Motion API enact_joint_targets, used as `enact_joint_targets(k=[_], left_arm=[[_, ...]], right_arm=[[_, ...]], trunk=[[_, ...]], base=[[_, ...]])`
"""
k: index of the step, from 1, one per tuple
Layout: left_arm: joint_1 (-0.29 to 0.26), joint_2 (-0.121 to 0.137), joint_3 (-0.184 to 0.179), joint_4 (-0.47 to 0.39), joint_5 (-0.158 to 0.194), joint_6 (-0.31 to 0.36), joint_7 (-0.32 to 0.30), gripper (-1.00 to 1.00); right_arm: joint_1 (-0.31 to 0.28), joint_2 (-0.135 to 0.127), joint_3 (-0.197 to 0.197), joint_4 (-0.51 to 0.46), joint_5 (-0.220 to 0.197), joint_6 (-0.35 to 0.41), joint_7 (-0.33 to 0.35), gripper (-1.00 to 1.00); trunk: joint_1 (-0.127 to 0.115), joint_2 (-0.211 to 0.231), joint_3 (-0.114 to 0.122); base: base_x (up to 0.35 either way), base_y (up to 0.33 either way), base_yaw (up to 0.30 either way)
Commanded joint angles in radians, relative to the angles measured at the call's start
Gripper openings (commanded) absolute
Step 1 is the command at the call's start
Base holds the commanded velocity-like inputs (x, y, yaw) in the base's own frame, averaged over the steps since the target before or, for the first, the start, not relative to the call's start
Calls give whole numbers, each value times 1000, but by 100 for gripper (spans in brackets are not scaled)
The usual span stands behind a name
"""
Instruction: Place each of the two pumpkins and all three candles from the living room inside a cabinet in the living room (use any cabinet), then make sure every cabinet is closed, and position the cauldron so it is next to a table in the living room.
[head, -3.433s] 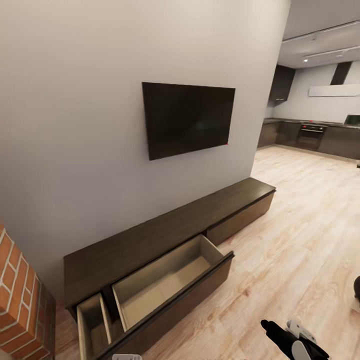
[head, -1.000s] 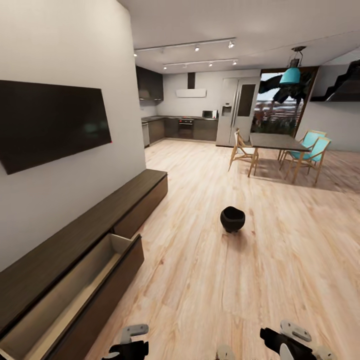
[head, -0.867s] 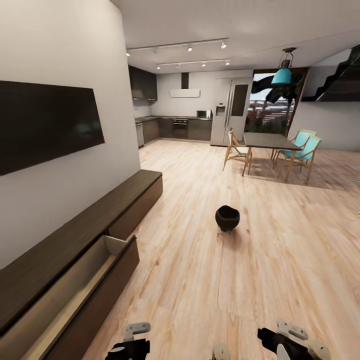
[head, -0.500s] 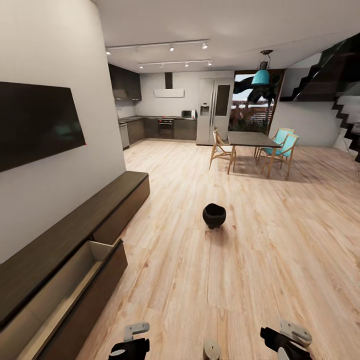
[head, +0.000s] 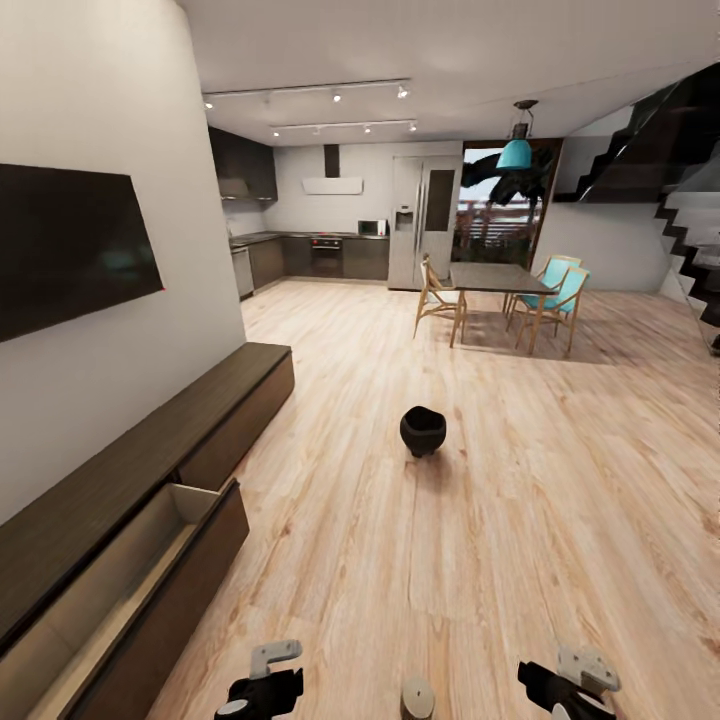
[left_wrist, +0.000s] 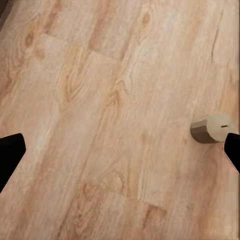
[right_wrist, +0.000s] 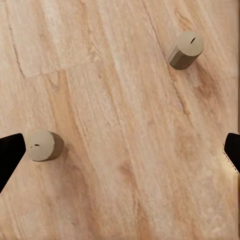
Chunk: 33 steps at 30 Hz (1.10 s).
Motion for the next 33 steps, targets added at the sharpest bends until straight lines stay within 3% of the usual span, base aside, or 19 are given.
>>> enact_joint_targets(k=[1, 8, 17, 23, 33], left_arm=[[0, 1, -6, -2, 8, 3, 7, 100], [0, 0, -7, -1, 7, 3, 2, 100], [0, -4, -64, 19, 8, -1, 2, 100], [0, -5, -69, 30, 9, -4, 1, 100], [0, -6, -68, 34, 14, -8, 9, 100]], right_arm=[[0, -1, 2, 8, -8, -12, -5, 100], [0, -2, 3, 28, -6, -39, -4, 100], [0, -6, -1, 31, -9, -44, -5, 100], [0, -5, -1, 31, -9, -44, -5, 100], [0, 0, 9, 35, -5, -41, -12, 100]], trunk=[[0, -1, -1], [0, -1, -1], [0, -1, -1], [0, -1, -1], [0, -1, -1]], base=[[0, -216, -107], [0, -260, -212], [10, -283, -269], [80, -271, -226], [194, -147, -34]])
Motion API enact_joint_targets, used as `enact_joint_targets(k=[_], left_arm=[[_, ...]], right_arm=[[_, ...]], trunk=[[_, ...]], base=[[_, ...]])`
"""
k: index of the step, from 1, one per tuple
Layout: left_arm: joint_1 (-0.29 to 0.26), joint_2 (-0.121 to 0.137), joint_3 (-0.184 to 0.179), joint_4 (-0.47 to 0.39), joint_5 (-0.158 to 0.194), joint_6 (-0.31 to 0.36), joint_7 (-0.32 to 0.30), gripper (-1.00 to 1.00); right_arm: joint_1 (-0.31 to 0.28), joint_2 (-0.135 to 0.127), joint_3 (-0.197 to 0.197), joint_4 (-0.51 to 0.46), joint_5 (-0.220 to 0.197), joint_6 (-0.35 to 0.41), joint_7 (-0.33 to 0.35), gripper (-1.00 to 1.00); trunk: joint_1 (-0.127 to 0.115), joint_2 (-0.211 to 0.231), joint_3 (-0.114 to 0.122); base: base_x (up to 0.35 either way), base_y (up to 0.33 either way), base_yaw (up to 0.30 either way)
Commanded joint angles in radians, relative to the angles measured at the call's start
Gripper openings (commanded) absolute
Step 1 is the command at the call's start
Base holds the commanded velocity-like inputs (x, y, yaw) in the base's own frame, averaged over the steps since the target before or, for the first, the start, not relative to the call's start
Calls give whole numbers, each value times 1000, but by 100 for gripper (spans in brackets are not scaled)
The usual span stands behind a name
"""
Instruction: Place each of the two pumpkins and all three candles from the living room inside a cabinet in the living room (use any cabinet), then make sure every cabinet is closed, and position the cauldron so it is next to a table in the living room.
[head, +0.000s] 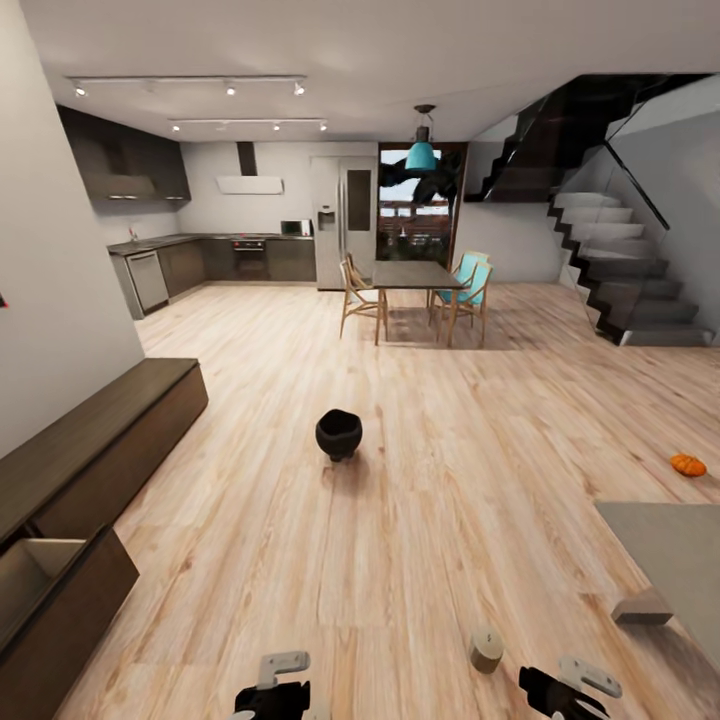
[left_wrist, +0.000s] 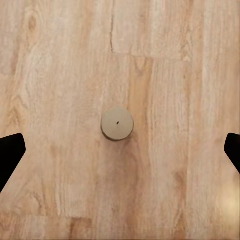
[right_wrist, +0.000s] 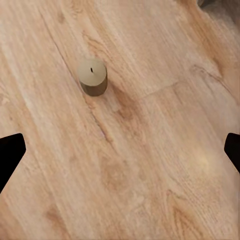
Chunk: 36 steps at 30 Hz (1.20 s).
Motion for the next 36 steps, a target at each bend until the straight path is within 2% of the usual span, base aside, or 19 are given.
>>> enact_joint_targets(k=[1, 4, 6, 8, 9, 11, 12, 17, 21, 25, 28, 31, 34, 36], left_arm=[[-1, 0, -6, -3, 10, 7, 10, 100], [-1, -2, -6, -6, 13, 30, 13, 100], [-1, -3, -5, -8, 15, 45, 13, 100], [-1, -4, -5, -10, 24, 59, 13, 100], [-1, -5, -5, -10, 35, 68, 15, 100], [-1, -6, -5, -8, 49, 75, 17, 100], [-2, -7, -5, -6, 64, 83, 19, 100], [-2, -8, -6, -2, 112, 122, 21, 100], [-2, -8, -6, -2, 126, 134, 22, 100], [-9, -9, -6, -1, 132, 137, 25, 100], [-40, -10, -4, 2, 133, 148, 29, 100], [-94, -10, -1, 42, 139, 177, 49, 100], [-111, -8, 2, 68, 147, 161, 53, 100], [-118, -7, 2, 79, 151, 123, 54, 100]], right_arm=[[0, 0, 2, -1, -8, 5, -7, 100], [-4, 3, 10, 1, -7, 14, -21, 100], [-14, 7, 16, 1, -8, 27, -54, 100], [-52, 21, 24, 1, -8, 67, -103, 100], [-99, 34, 32, 2, -9, 113, -138, 100], [-149, 45, 39, 4, -9, 169, -165, 100], [-193, 57, 44, 5, -9, 220, -184, 100], [-258, 88, 63, 6, -9, 304, -210, 100], [-270, 96, 91, 4, -10, 312, -215, 100], [-274, 100, 100, 7, -11, 299, -218, 100], [-274, 102, 103, 8, -10, 299, -217, 100], [-275, 105, 104, 8, -10, 299, -215, 100], [-275, 106, 105, 9, -9, 299, -213, 100], [-275, 106, 105, 9, -9, 300, -211, 100]], trunk=[[0, -1, -1], [0, -1, -1], [0, -1, -1], [0, -1, -1], [0, -1, -1], [0, -1, -1], [0, -1, -1], [0, -1, -1], [0, -1, -1], [0, -1, -1], [0, -1, -1], [0, -1, -1], [0, -1, -1], [0, -1, -1]], base=[[101, -53, -5], [46, -24, -2], [19, -10, -1], [10, -5, 0], [6, -3, 0], [4, -2, 0], [2, -1, 0], [1, 0, 0], [0, 0, 0], [0, 0, 0], [0, 0, 0], [0, 0, 0], [0, 0, 0], [0, 0, 0]])
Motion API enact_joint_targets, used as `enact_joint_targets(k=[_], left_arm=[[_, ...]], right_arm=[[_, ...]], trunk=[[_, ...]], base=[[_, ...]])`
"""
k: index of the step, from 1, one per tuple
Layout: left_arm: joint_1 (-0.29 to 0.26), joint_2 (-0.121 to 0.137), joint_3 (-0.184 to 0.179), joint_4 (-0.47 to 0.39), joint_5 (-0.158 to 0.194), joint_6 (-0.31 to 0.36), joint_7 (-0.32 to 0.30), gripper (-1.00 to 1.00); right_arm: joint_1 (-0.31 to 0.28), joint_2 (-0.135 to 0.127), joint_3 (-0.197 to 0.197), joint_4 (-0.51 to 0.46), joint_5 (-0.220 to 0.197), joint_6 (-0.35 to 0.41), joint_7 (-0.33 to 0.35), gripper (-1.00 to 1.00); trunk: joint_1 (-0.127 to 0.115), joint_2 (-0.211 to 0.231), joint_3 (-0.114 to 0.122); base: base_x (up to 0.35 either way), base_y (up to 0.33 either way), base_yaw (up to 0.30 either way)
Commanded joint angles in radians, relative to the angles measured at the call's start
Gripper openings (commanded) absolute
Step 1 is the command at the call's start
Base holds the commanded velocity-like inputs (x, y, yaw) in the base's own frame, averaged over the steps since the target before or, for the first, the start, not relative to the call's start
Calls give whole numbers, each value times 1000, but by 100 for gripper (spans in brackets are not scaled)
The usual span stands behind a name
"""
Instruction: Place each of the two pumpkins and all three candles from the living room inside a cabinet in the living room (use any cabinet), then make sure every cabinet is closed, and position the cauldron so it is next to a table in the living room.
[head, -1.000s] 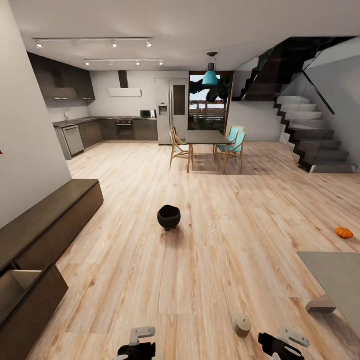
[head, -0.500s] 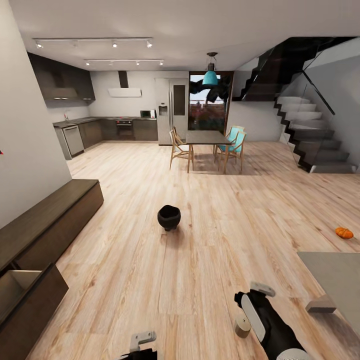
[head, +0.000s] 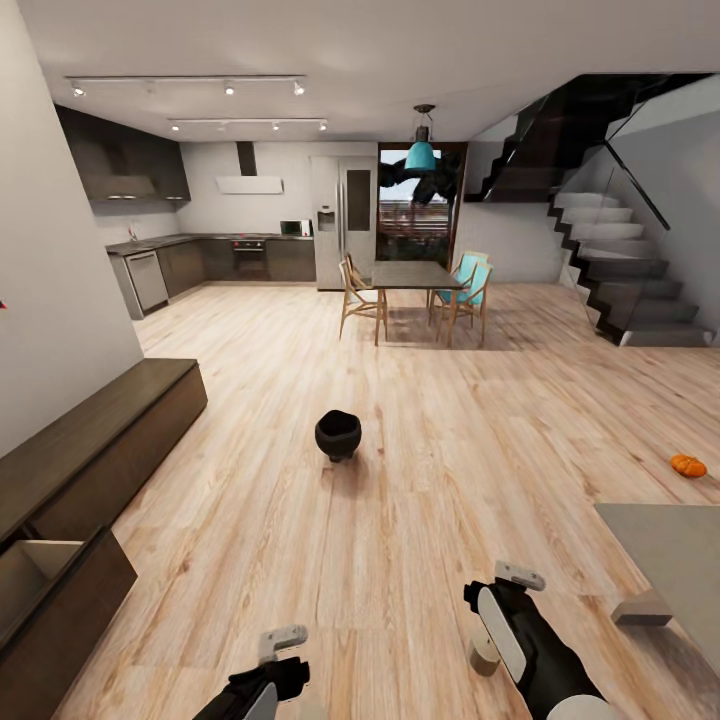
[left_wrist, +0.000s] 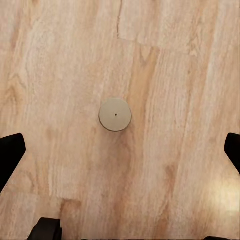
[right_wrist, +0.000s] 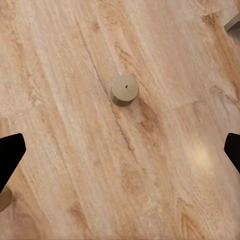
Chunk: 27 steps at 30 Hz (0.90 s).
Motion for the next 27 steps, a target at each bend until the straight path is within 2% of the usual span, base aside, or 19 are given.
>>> enact_joint_targets(k=[1, 4, 7, 9, 17, 27], left_arm=[[-2, 1, -8, 1, 10, -23, 10, 100], [-5, 5, -7, 4, 10, -74, 10, 100], [-5, 7, -7, 5, 11, -97, 10, 100], [-5, 7, -6, 5, 11, -101, 10, 100], [-8, 5, -8, 5, 10, -92, 23, 100], [-9, 7, -4, 10, 10, -105, 16, 100]], right_arm=[[-1, 0, 1, -1, -8, 3, -7, 100], [-1, 0, 1, -1, -8, 3, -7, 100], [-1, 0, 1, -1, -8, 2, -6, 100], [-1, 0, 1, -1, -8, 2, -6, 100], [0, -1, 1, -3, -8, 2, -7, 100], [3, -5, 1, -17, -6, 1, 12, 100]], trunk=[[0, -1, -1], [0, -1, -1], [8, -15, -7], [15, -29, -14], [15, -29, -14], [54, -99, -45]], base=[[0, 0, 0], [0, 0, 0], [0, 0, 0], [0, 0, 0], [0, 0, 0], [0, 0, 0]])
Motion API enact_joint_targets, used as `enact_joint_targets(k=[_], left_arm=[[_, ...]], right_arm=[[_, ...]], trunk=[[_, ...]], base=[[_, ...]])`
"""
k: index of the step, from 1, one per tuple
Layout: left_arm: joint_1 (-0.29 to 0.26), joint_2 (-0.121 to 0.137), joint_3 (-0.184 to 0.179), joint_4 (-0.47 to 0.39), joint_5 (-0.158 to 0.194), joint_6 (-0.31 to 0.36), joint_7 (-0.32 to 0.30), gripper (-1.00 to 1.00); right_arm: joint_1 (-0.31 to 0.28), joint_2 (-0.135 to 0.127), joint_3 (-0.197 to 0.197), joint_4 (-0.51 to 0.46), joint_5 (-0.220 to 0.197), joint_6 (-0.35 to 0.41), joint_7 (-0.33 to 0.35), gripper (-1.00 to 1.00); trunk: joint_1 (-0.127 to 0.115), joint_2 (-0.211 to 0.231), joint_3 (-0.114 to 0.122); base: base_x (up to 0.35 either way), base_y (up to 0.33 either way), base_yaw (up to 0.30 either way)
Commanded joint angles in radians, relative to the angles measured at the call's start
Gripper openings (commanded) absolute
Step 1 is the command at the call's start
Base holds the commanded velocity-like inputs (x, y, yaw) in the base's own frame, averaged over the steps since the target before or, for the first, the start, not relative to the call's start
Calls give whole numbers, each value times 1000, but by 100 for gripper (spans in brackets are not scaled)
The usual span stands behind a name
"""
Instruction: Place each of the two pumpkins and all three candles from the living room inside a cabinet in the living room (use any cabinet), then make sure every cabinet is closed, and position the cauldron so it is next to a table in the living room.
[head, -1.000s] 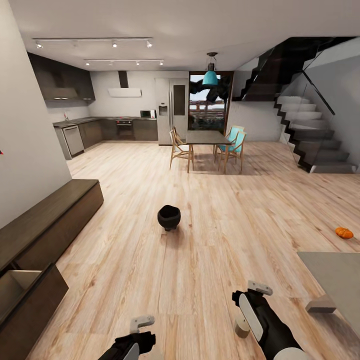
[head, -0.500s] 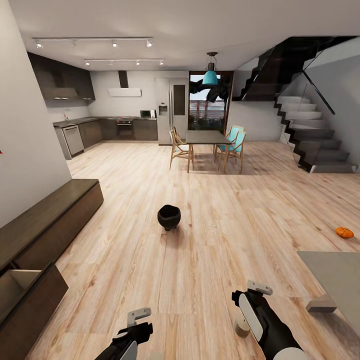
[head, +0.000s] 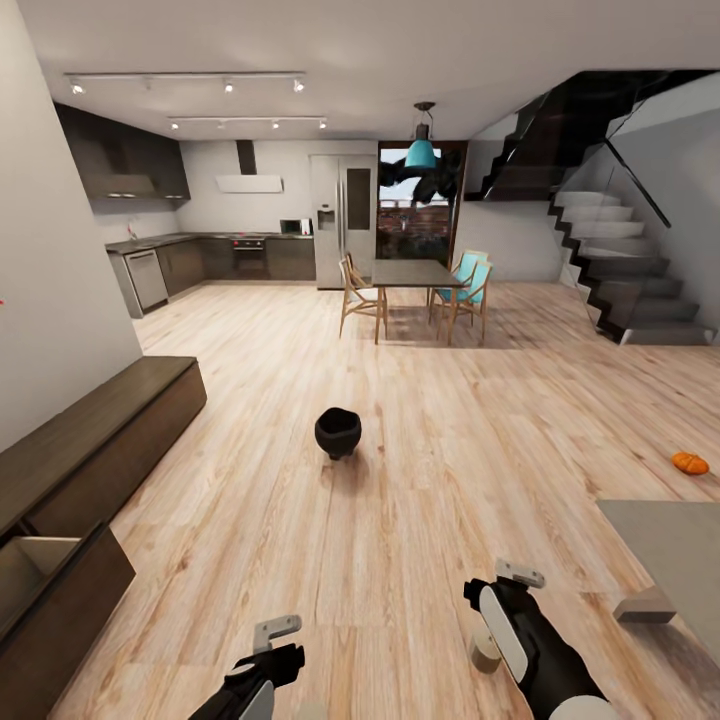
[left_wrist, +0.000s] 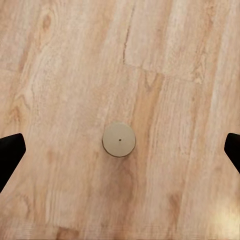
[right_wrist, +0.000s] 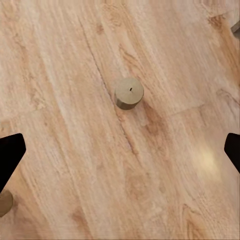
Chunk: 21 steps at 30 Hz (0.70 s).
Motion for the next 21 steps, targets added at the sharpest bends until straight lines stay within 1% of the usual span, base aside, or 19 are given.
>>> enact_joint_targets(k=[1, 2, 4, 5, 6, 8, 13, 14, 16, 19, 21], left_arm=[[-1, 1, -9, -2, 6, -12, 8, 100], [-1, 1, -9, -2, 5, -21, 8, 100], [-1, 2, -14, -2, 2, -44, 8, 100], [-1, 2, -15, -2, 1, -48, 8, 100], [-1, 1, -17, -2, 0, -53, 8, 100], [-1, 1, -19, -2, -1, -58, 8, 100], [-1, 1, -22, -2, -3, -62, 8, 100], [-3, -5, -27, -7, -9, -68, 14, 100], [-3, -16, -39, -10, -7, -79, 25, 100], [-3, -16, -56, -10, -7, -96, 41, 100], [-3, -16, -67, -10, -7, -107, 41, 100]], right_arm=[[2, -1, 1, -21, -8, 2, 10, 100], [3, -1, 1, -37, -8, 3, 18, 100], [11, 0, 3, -123, -8, 5, 36, 100], [16, -1, 5, -146, -8, 6, 39, 100], [30, -1, 12, -188, -8, 14, 42, 100], [51, -2, 21, -237, -8, 32, 46, 100], [71, -4, 29, -281, -9, 59, 48, 100], [77, -9, 35, -287, -6, 64, 54, 100], [88, -21, 46, -298, -7, 76, 65, 100], [105, -37, 63, -314, -7, 93, 82, 100], [116, -49, 74, -326, -7, 104, 93, 100]], trunk=[[4, -8, -4], [8, -15, -7], [15, -29, -14], [19, -36, -17], [23, -43, -20], [31, -57, -26], [50, -92, -42], [50, -92, -42], [50, -92, -42], [50, -92, -42], [50, -92, -42]], base=[[0, 0, 0], [0, 0, 0], [0, 0, 0], [0, 0, 0], [0, 0, 0], [0, 0, 0], [0, 0, 0], [0, 0, 0], [0, 0, 0], [0, 0, 0], [0, 0, 0]])
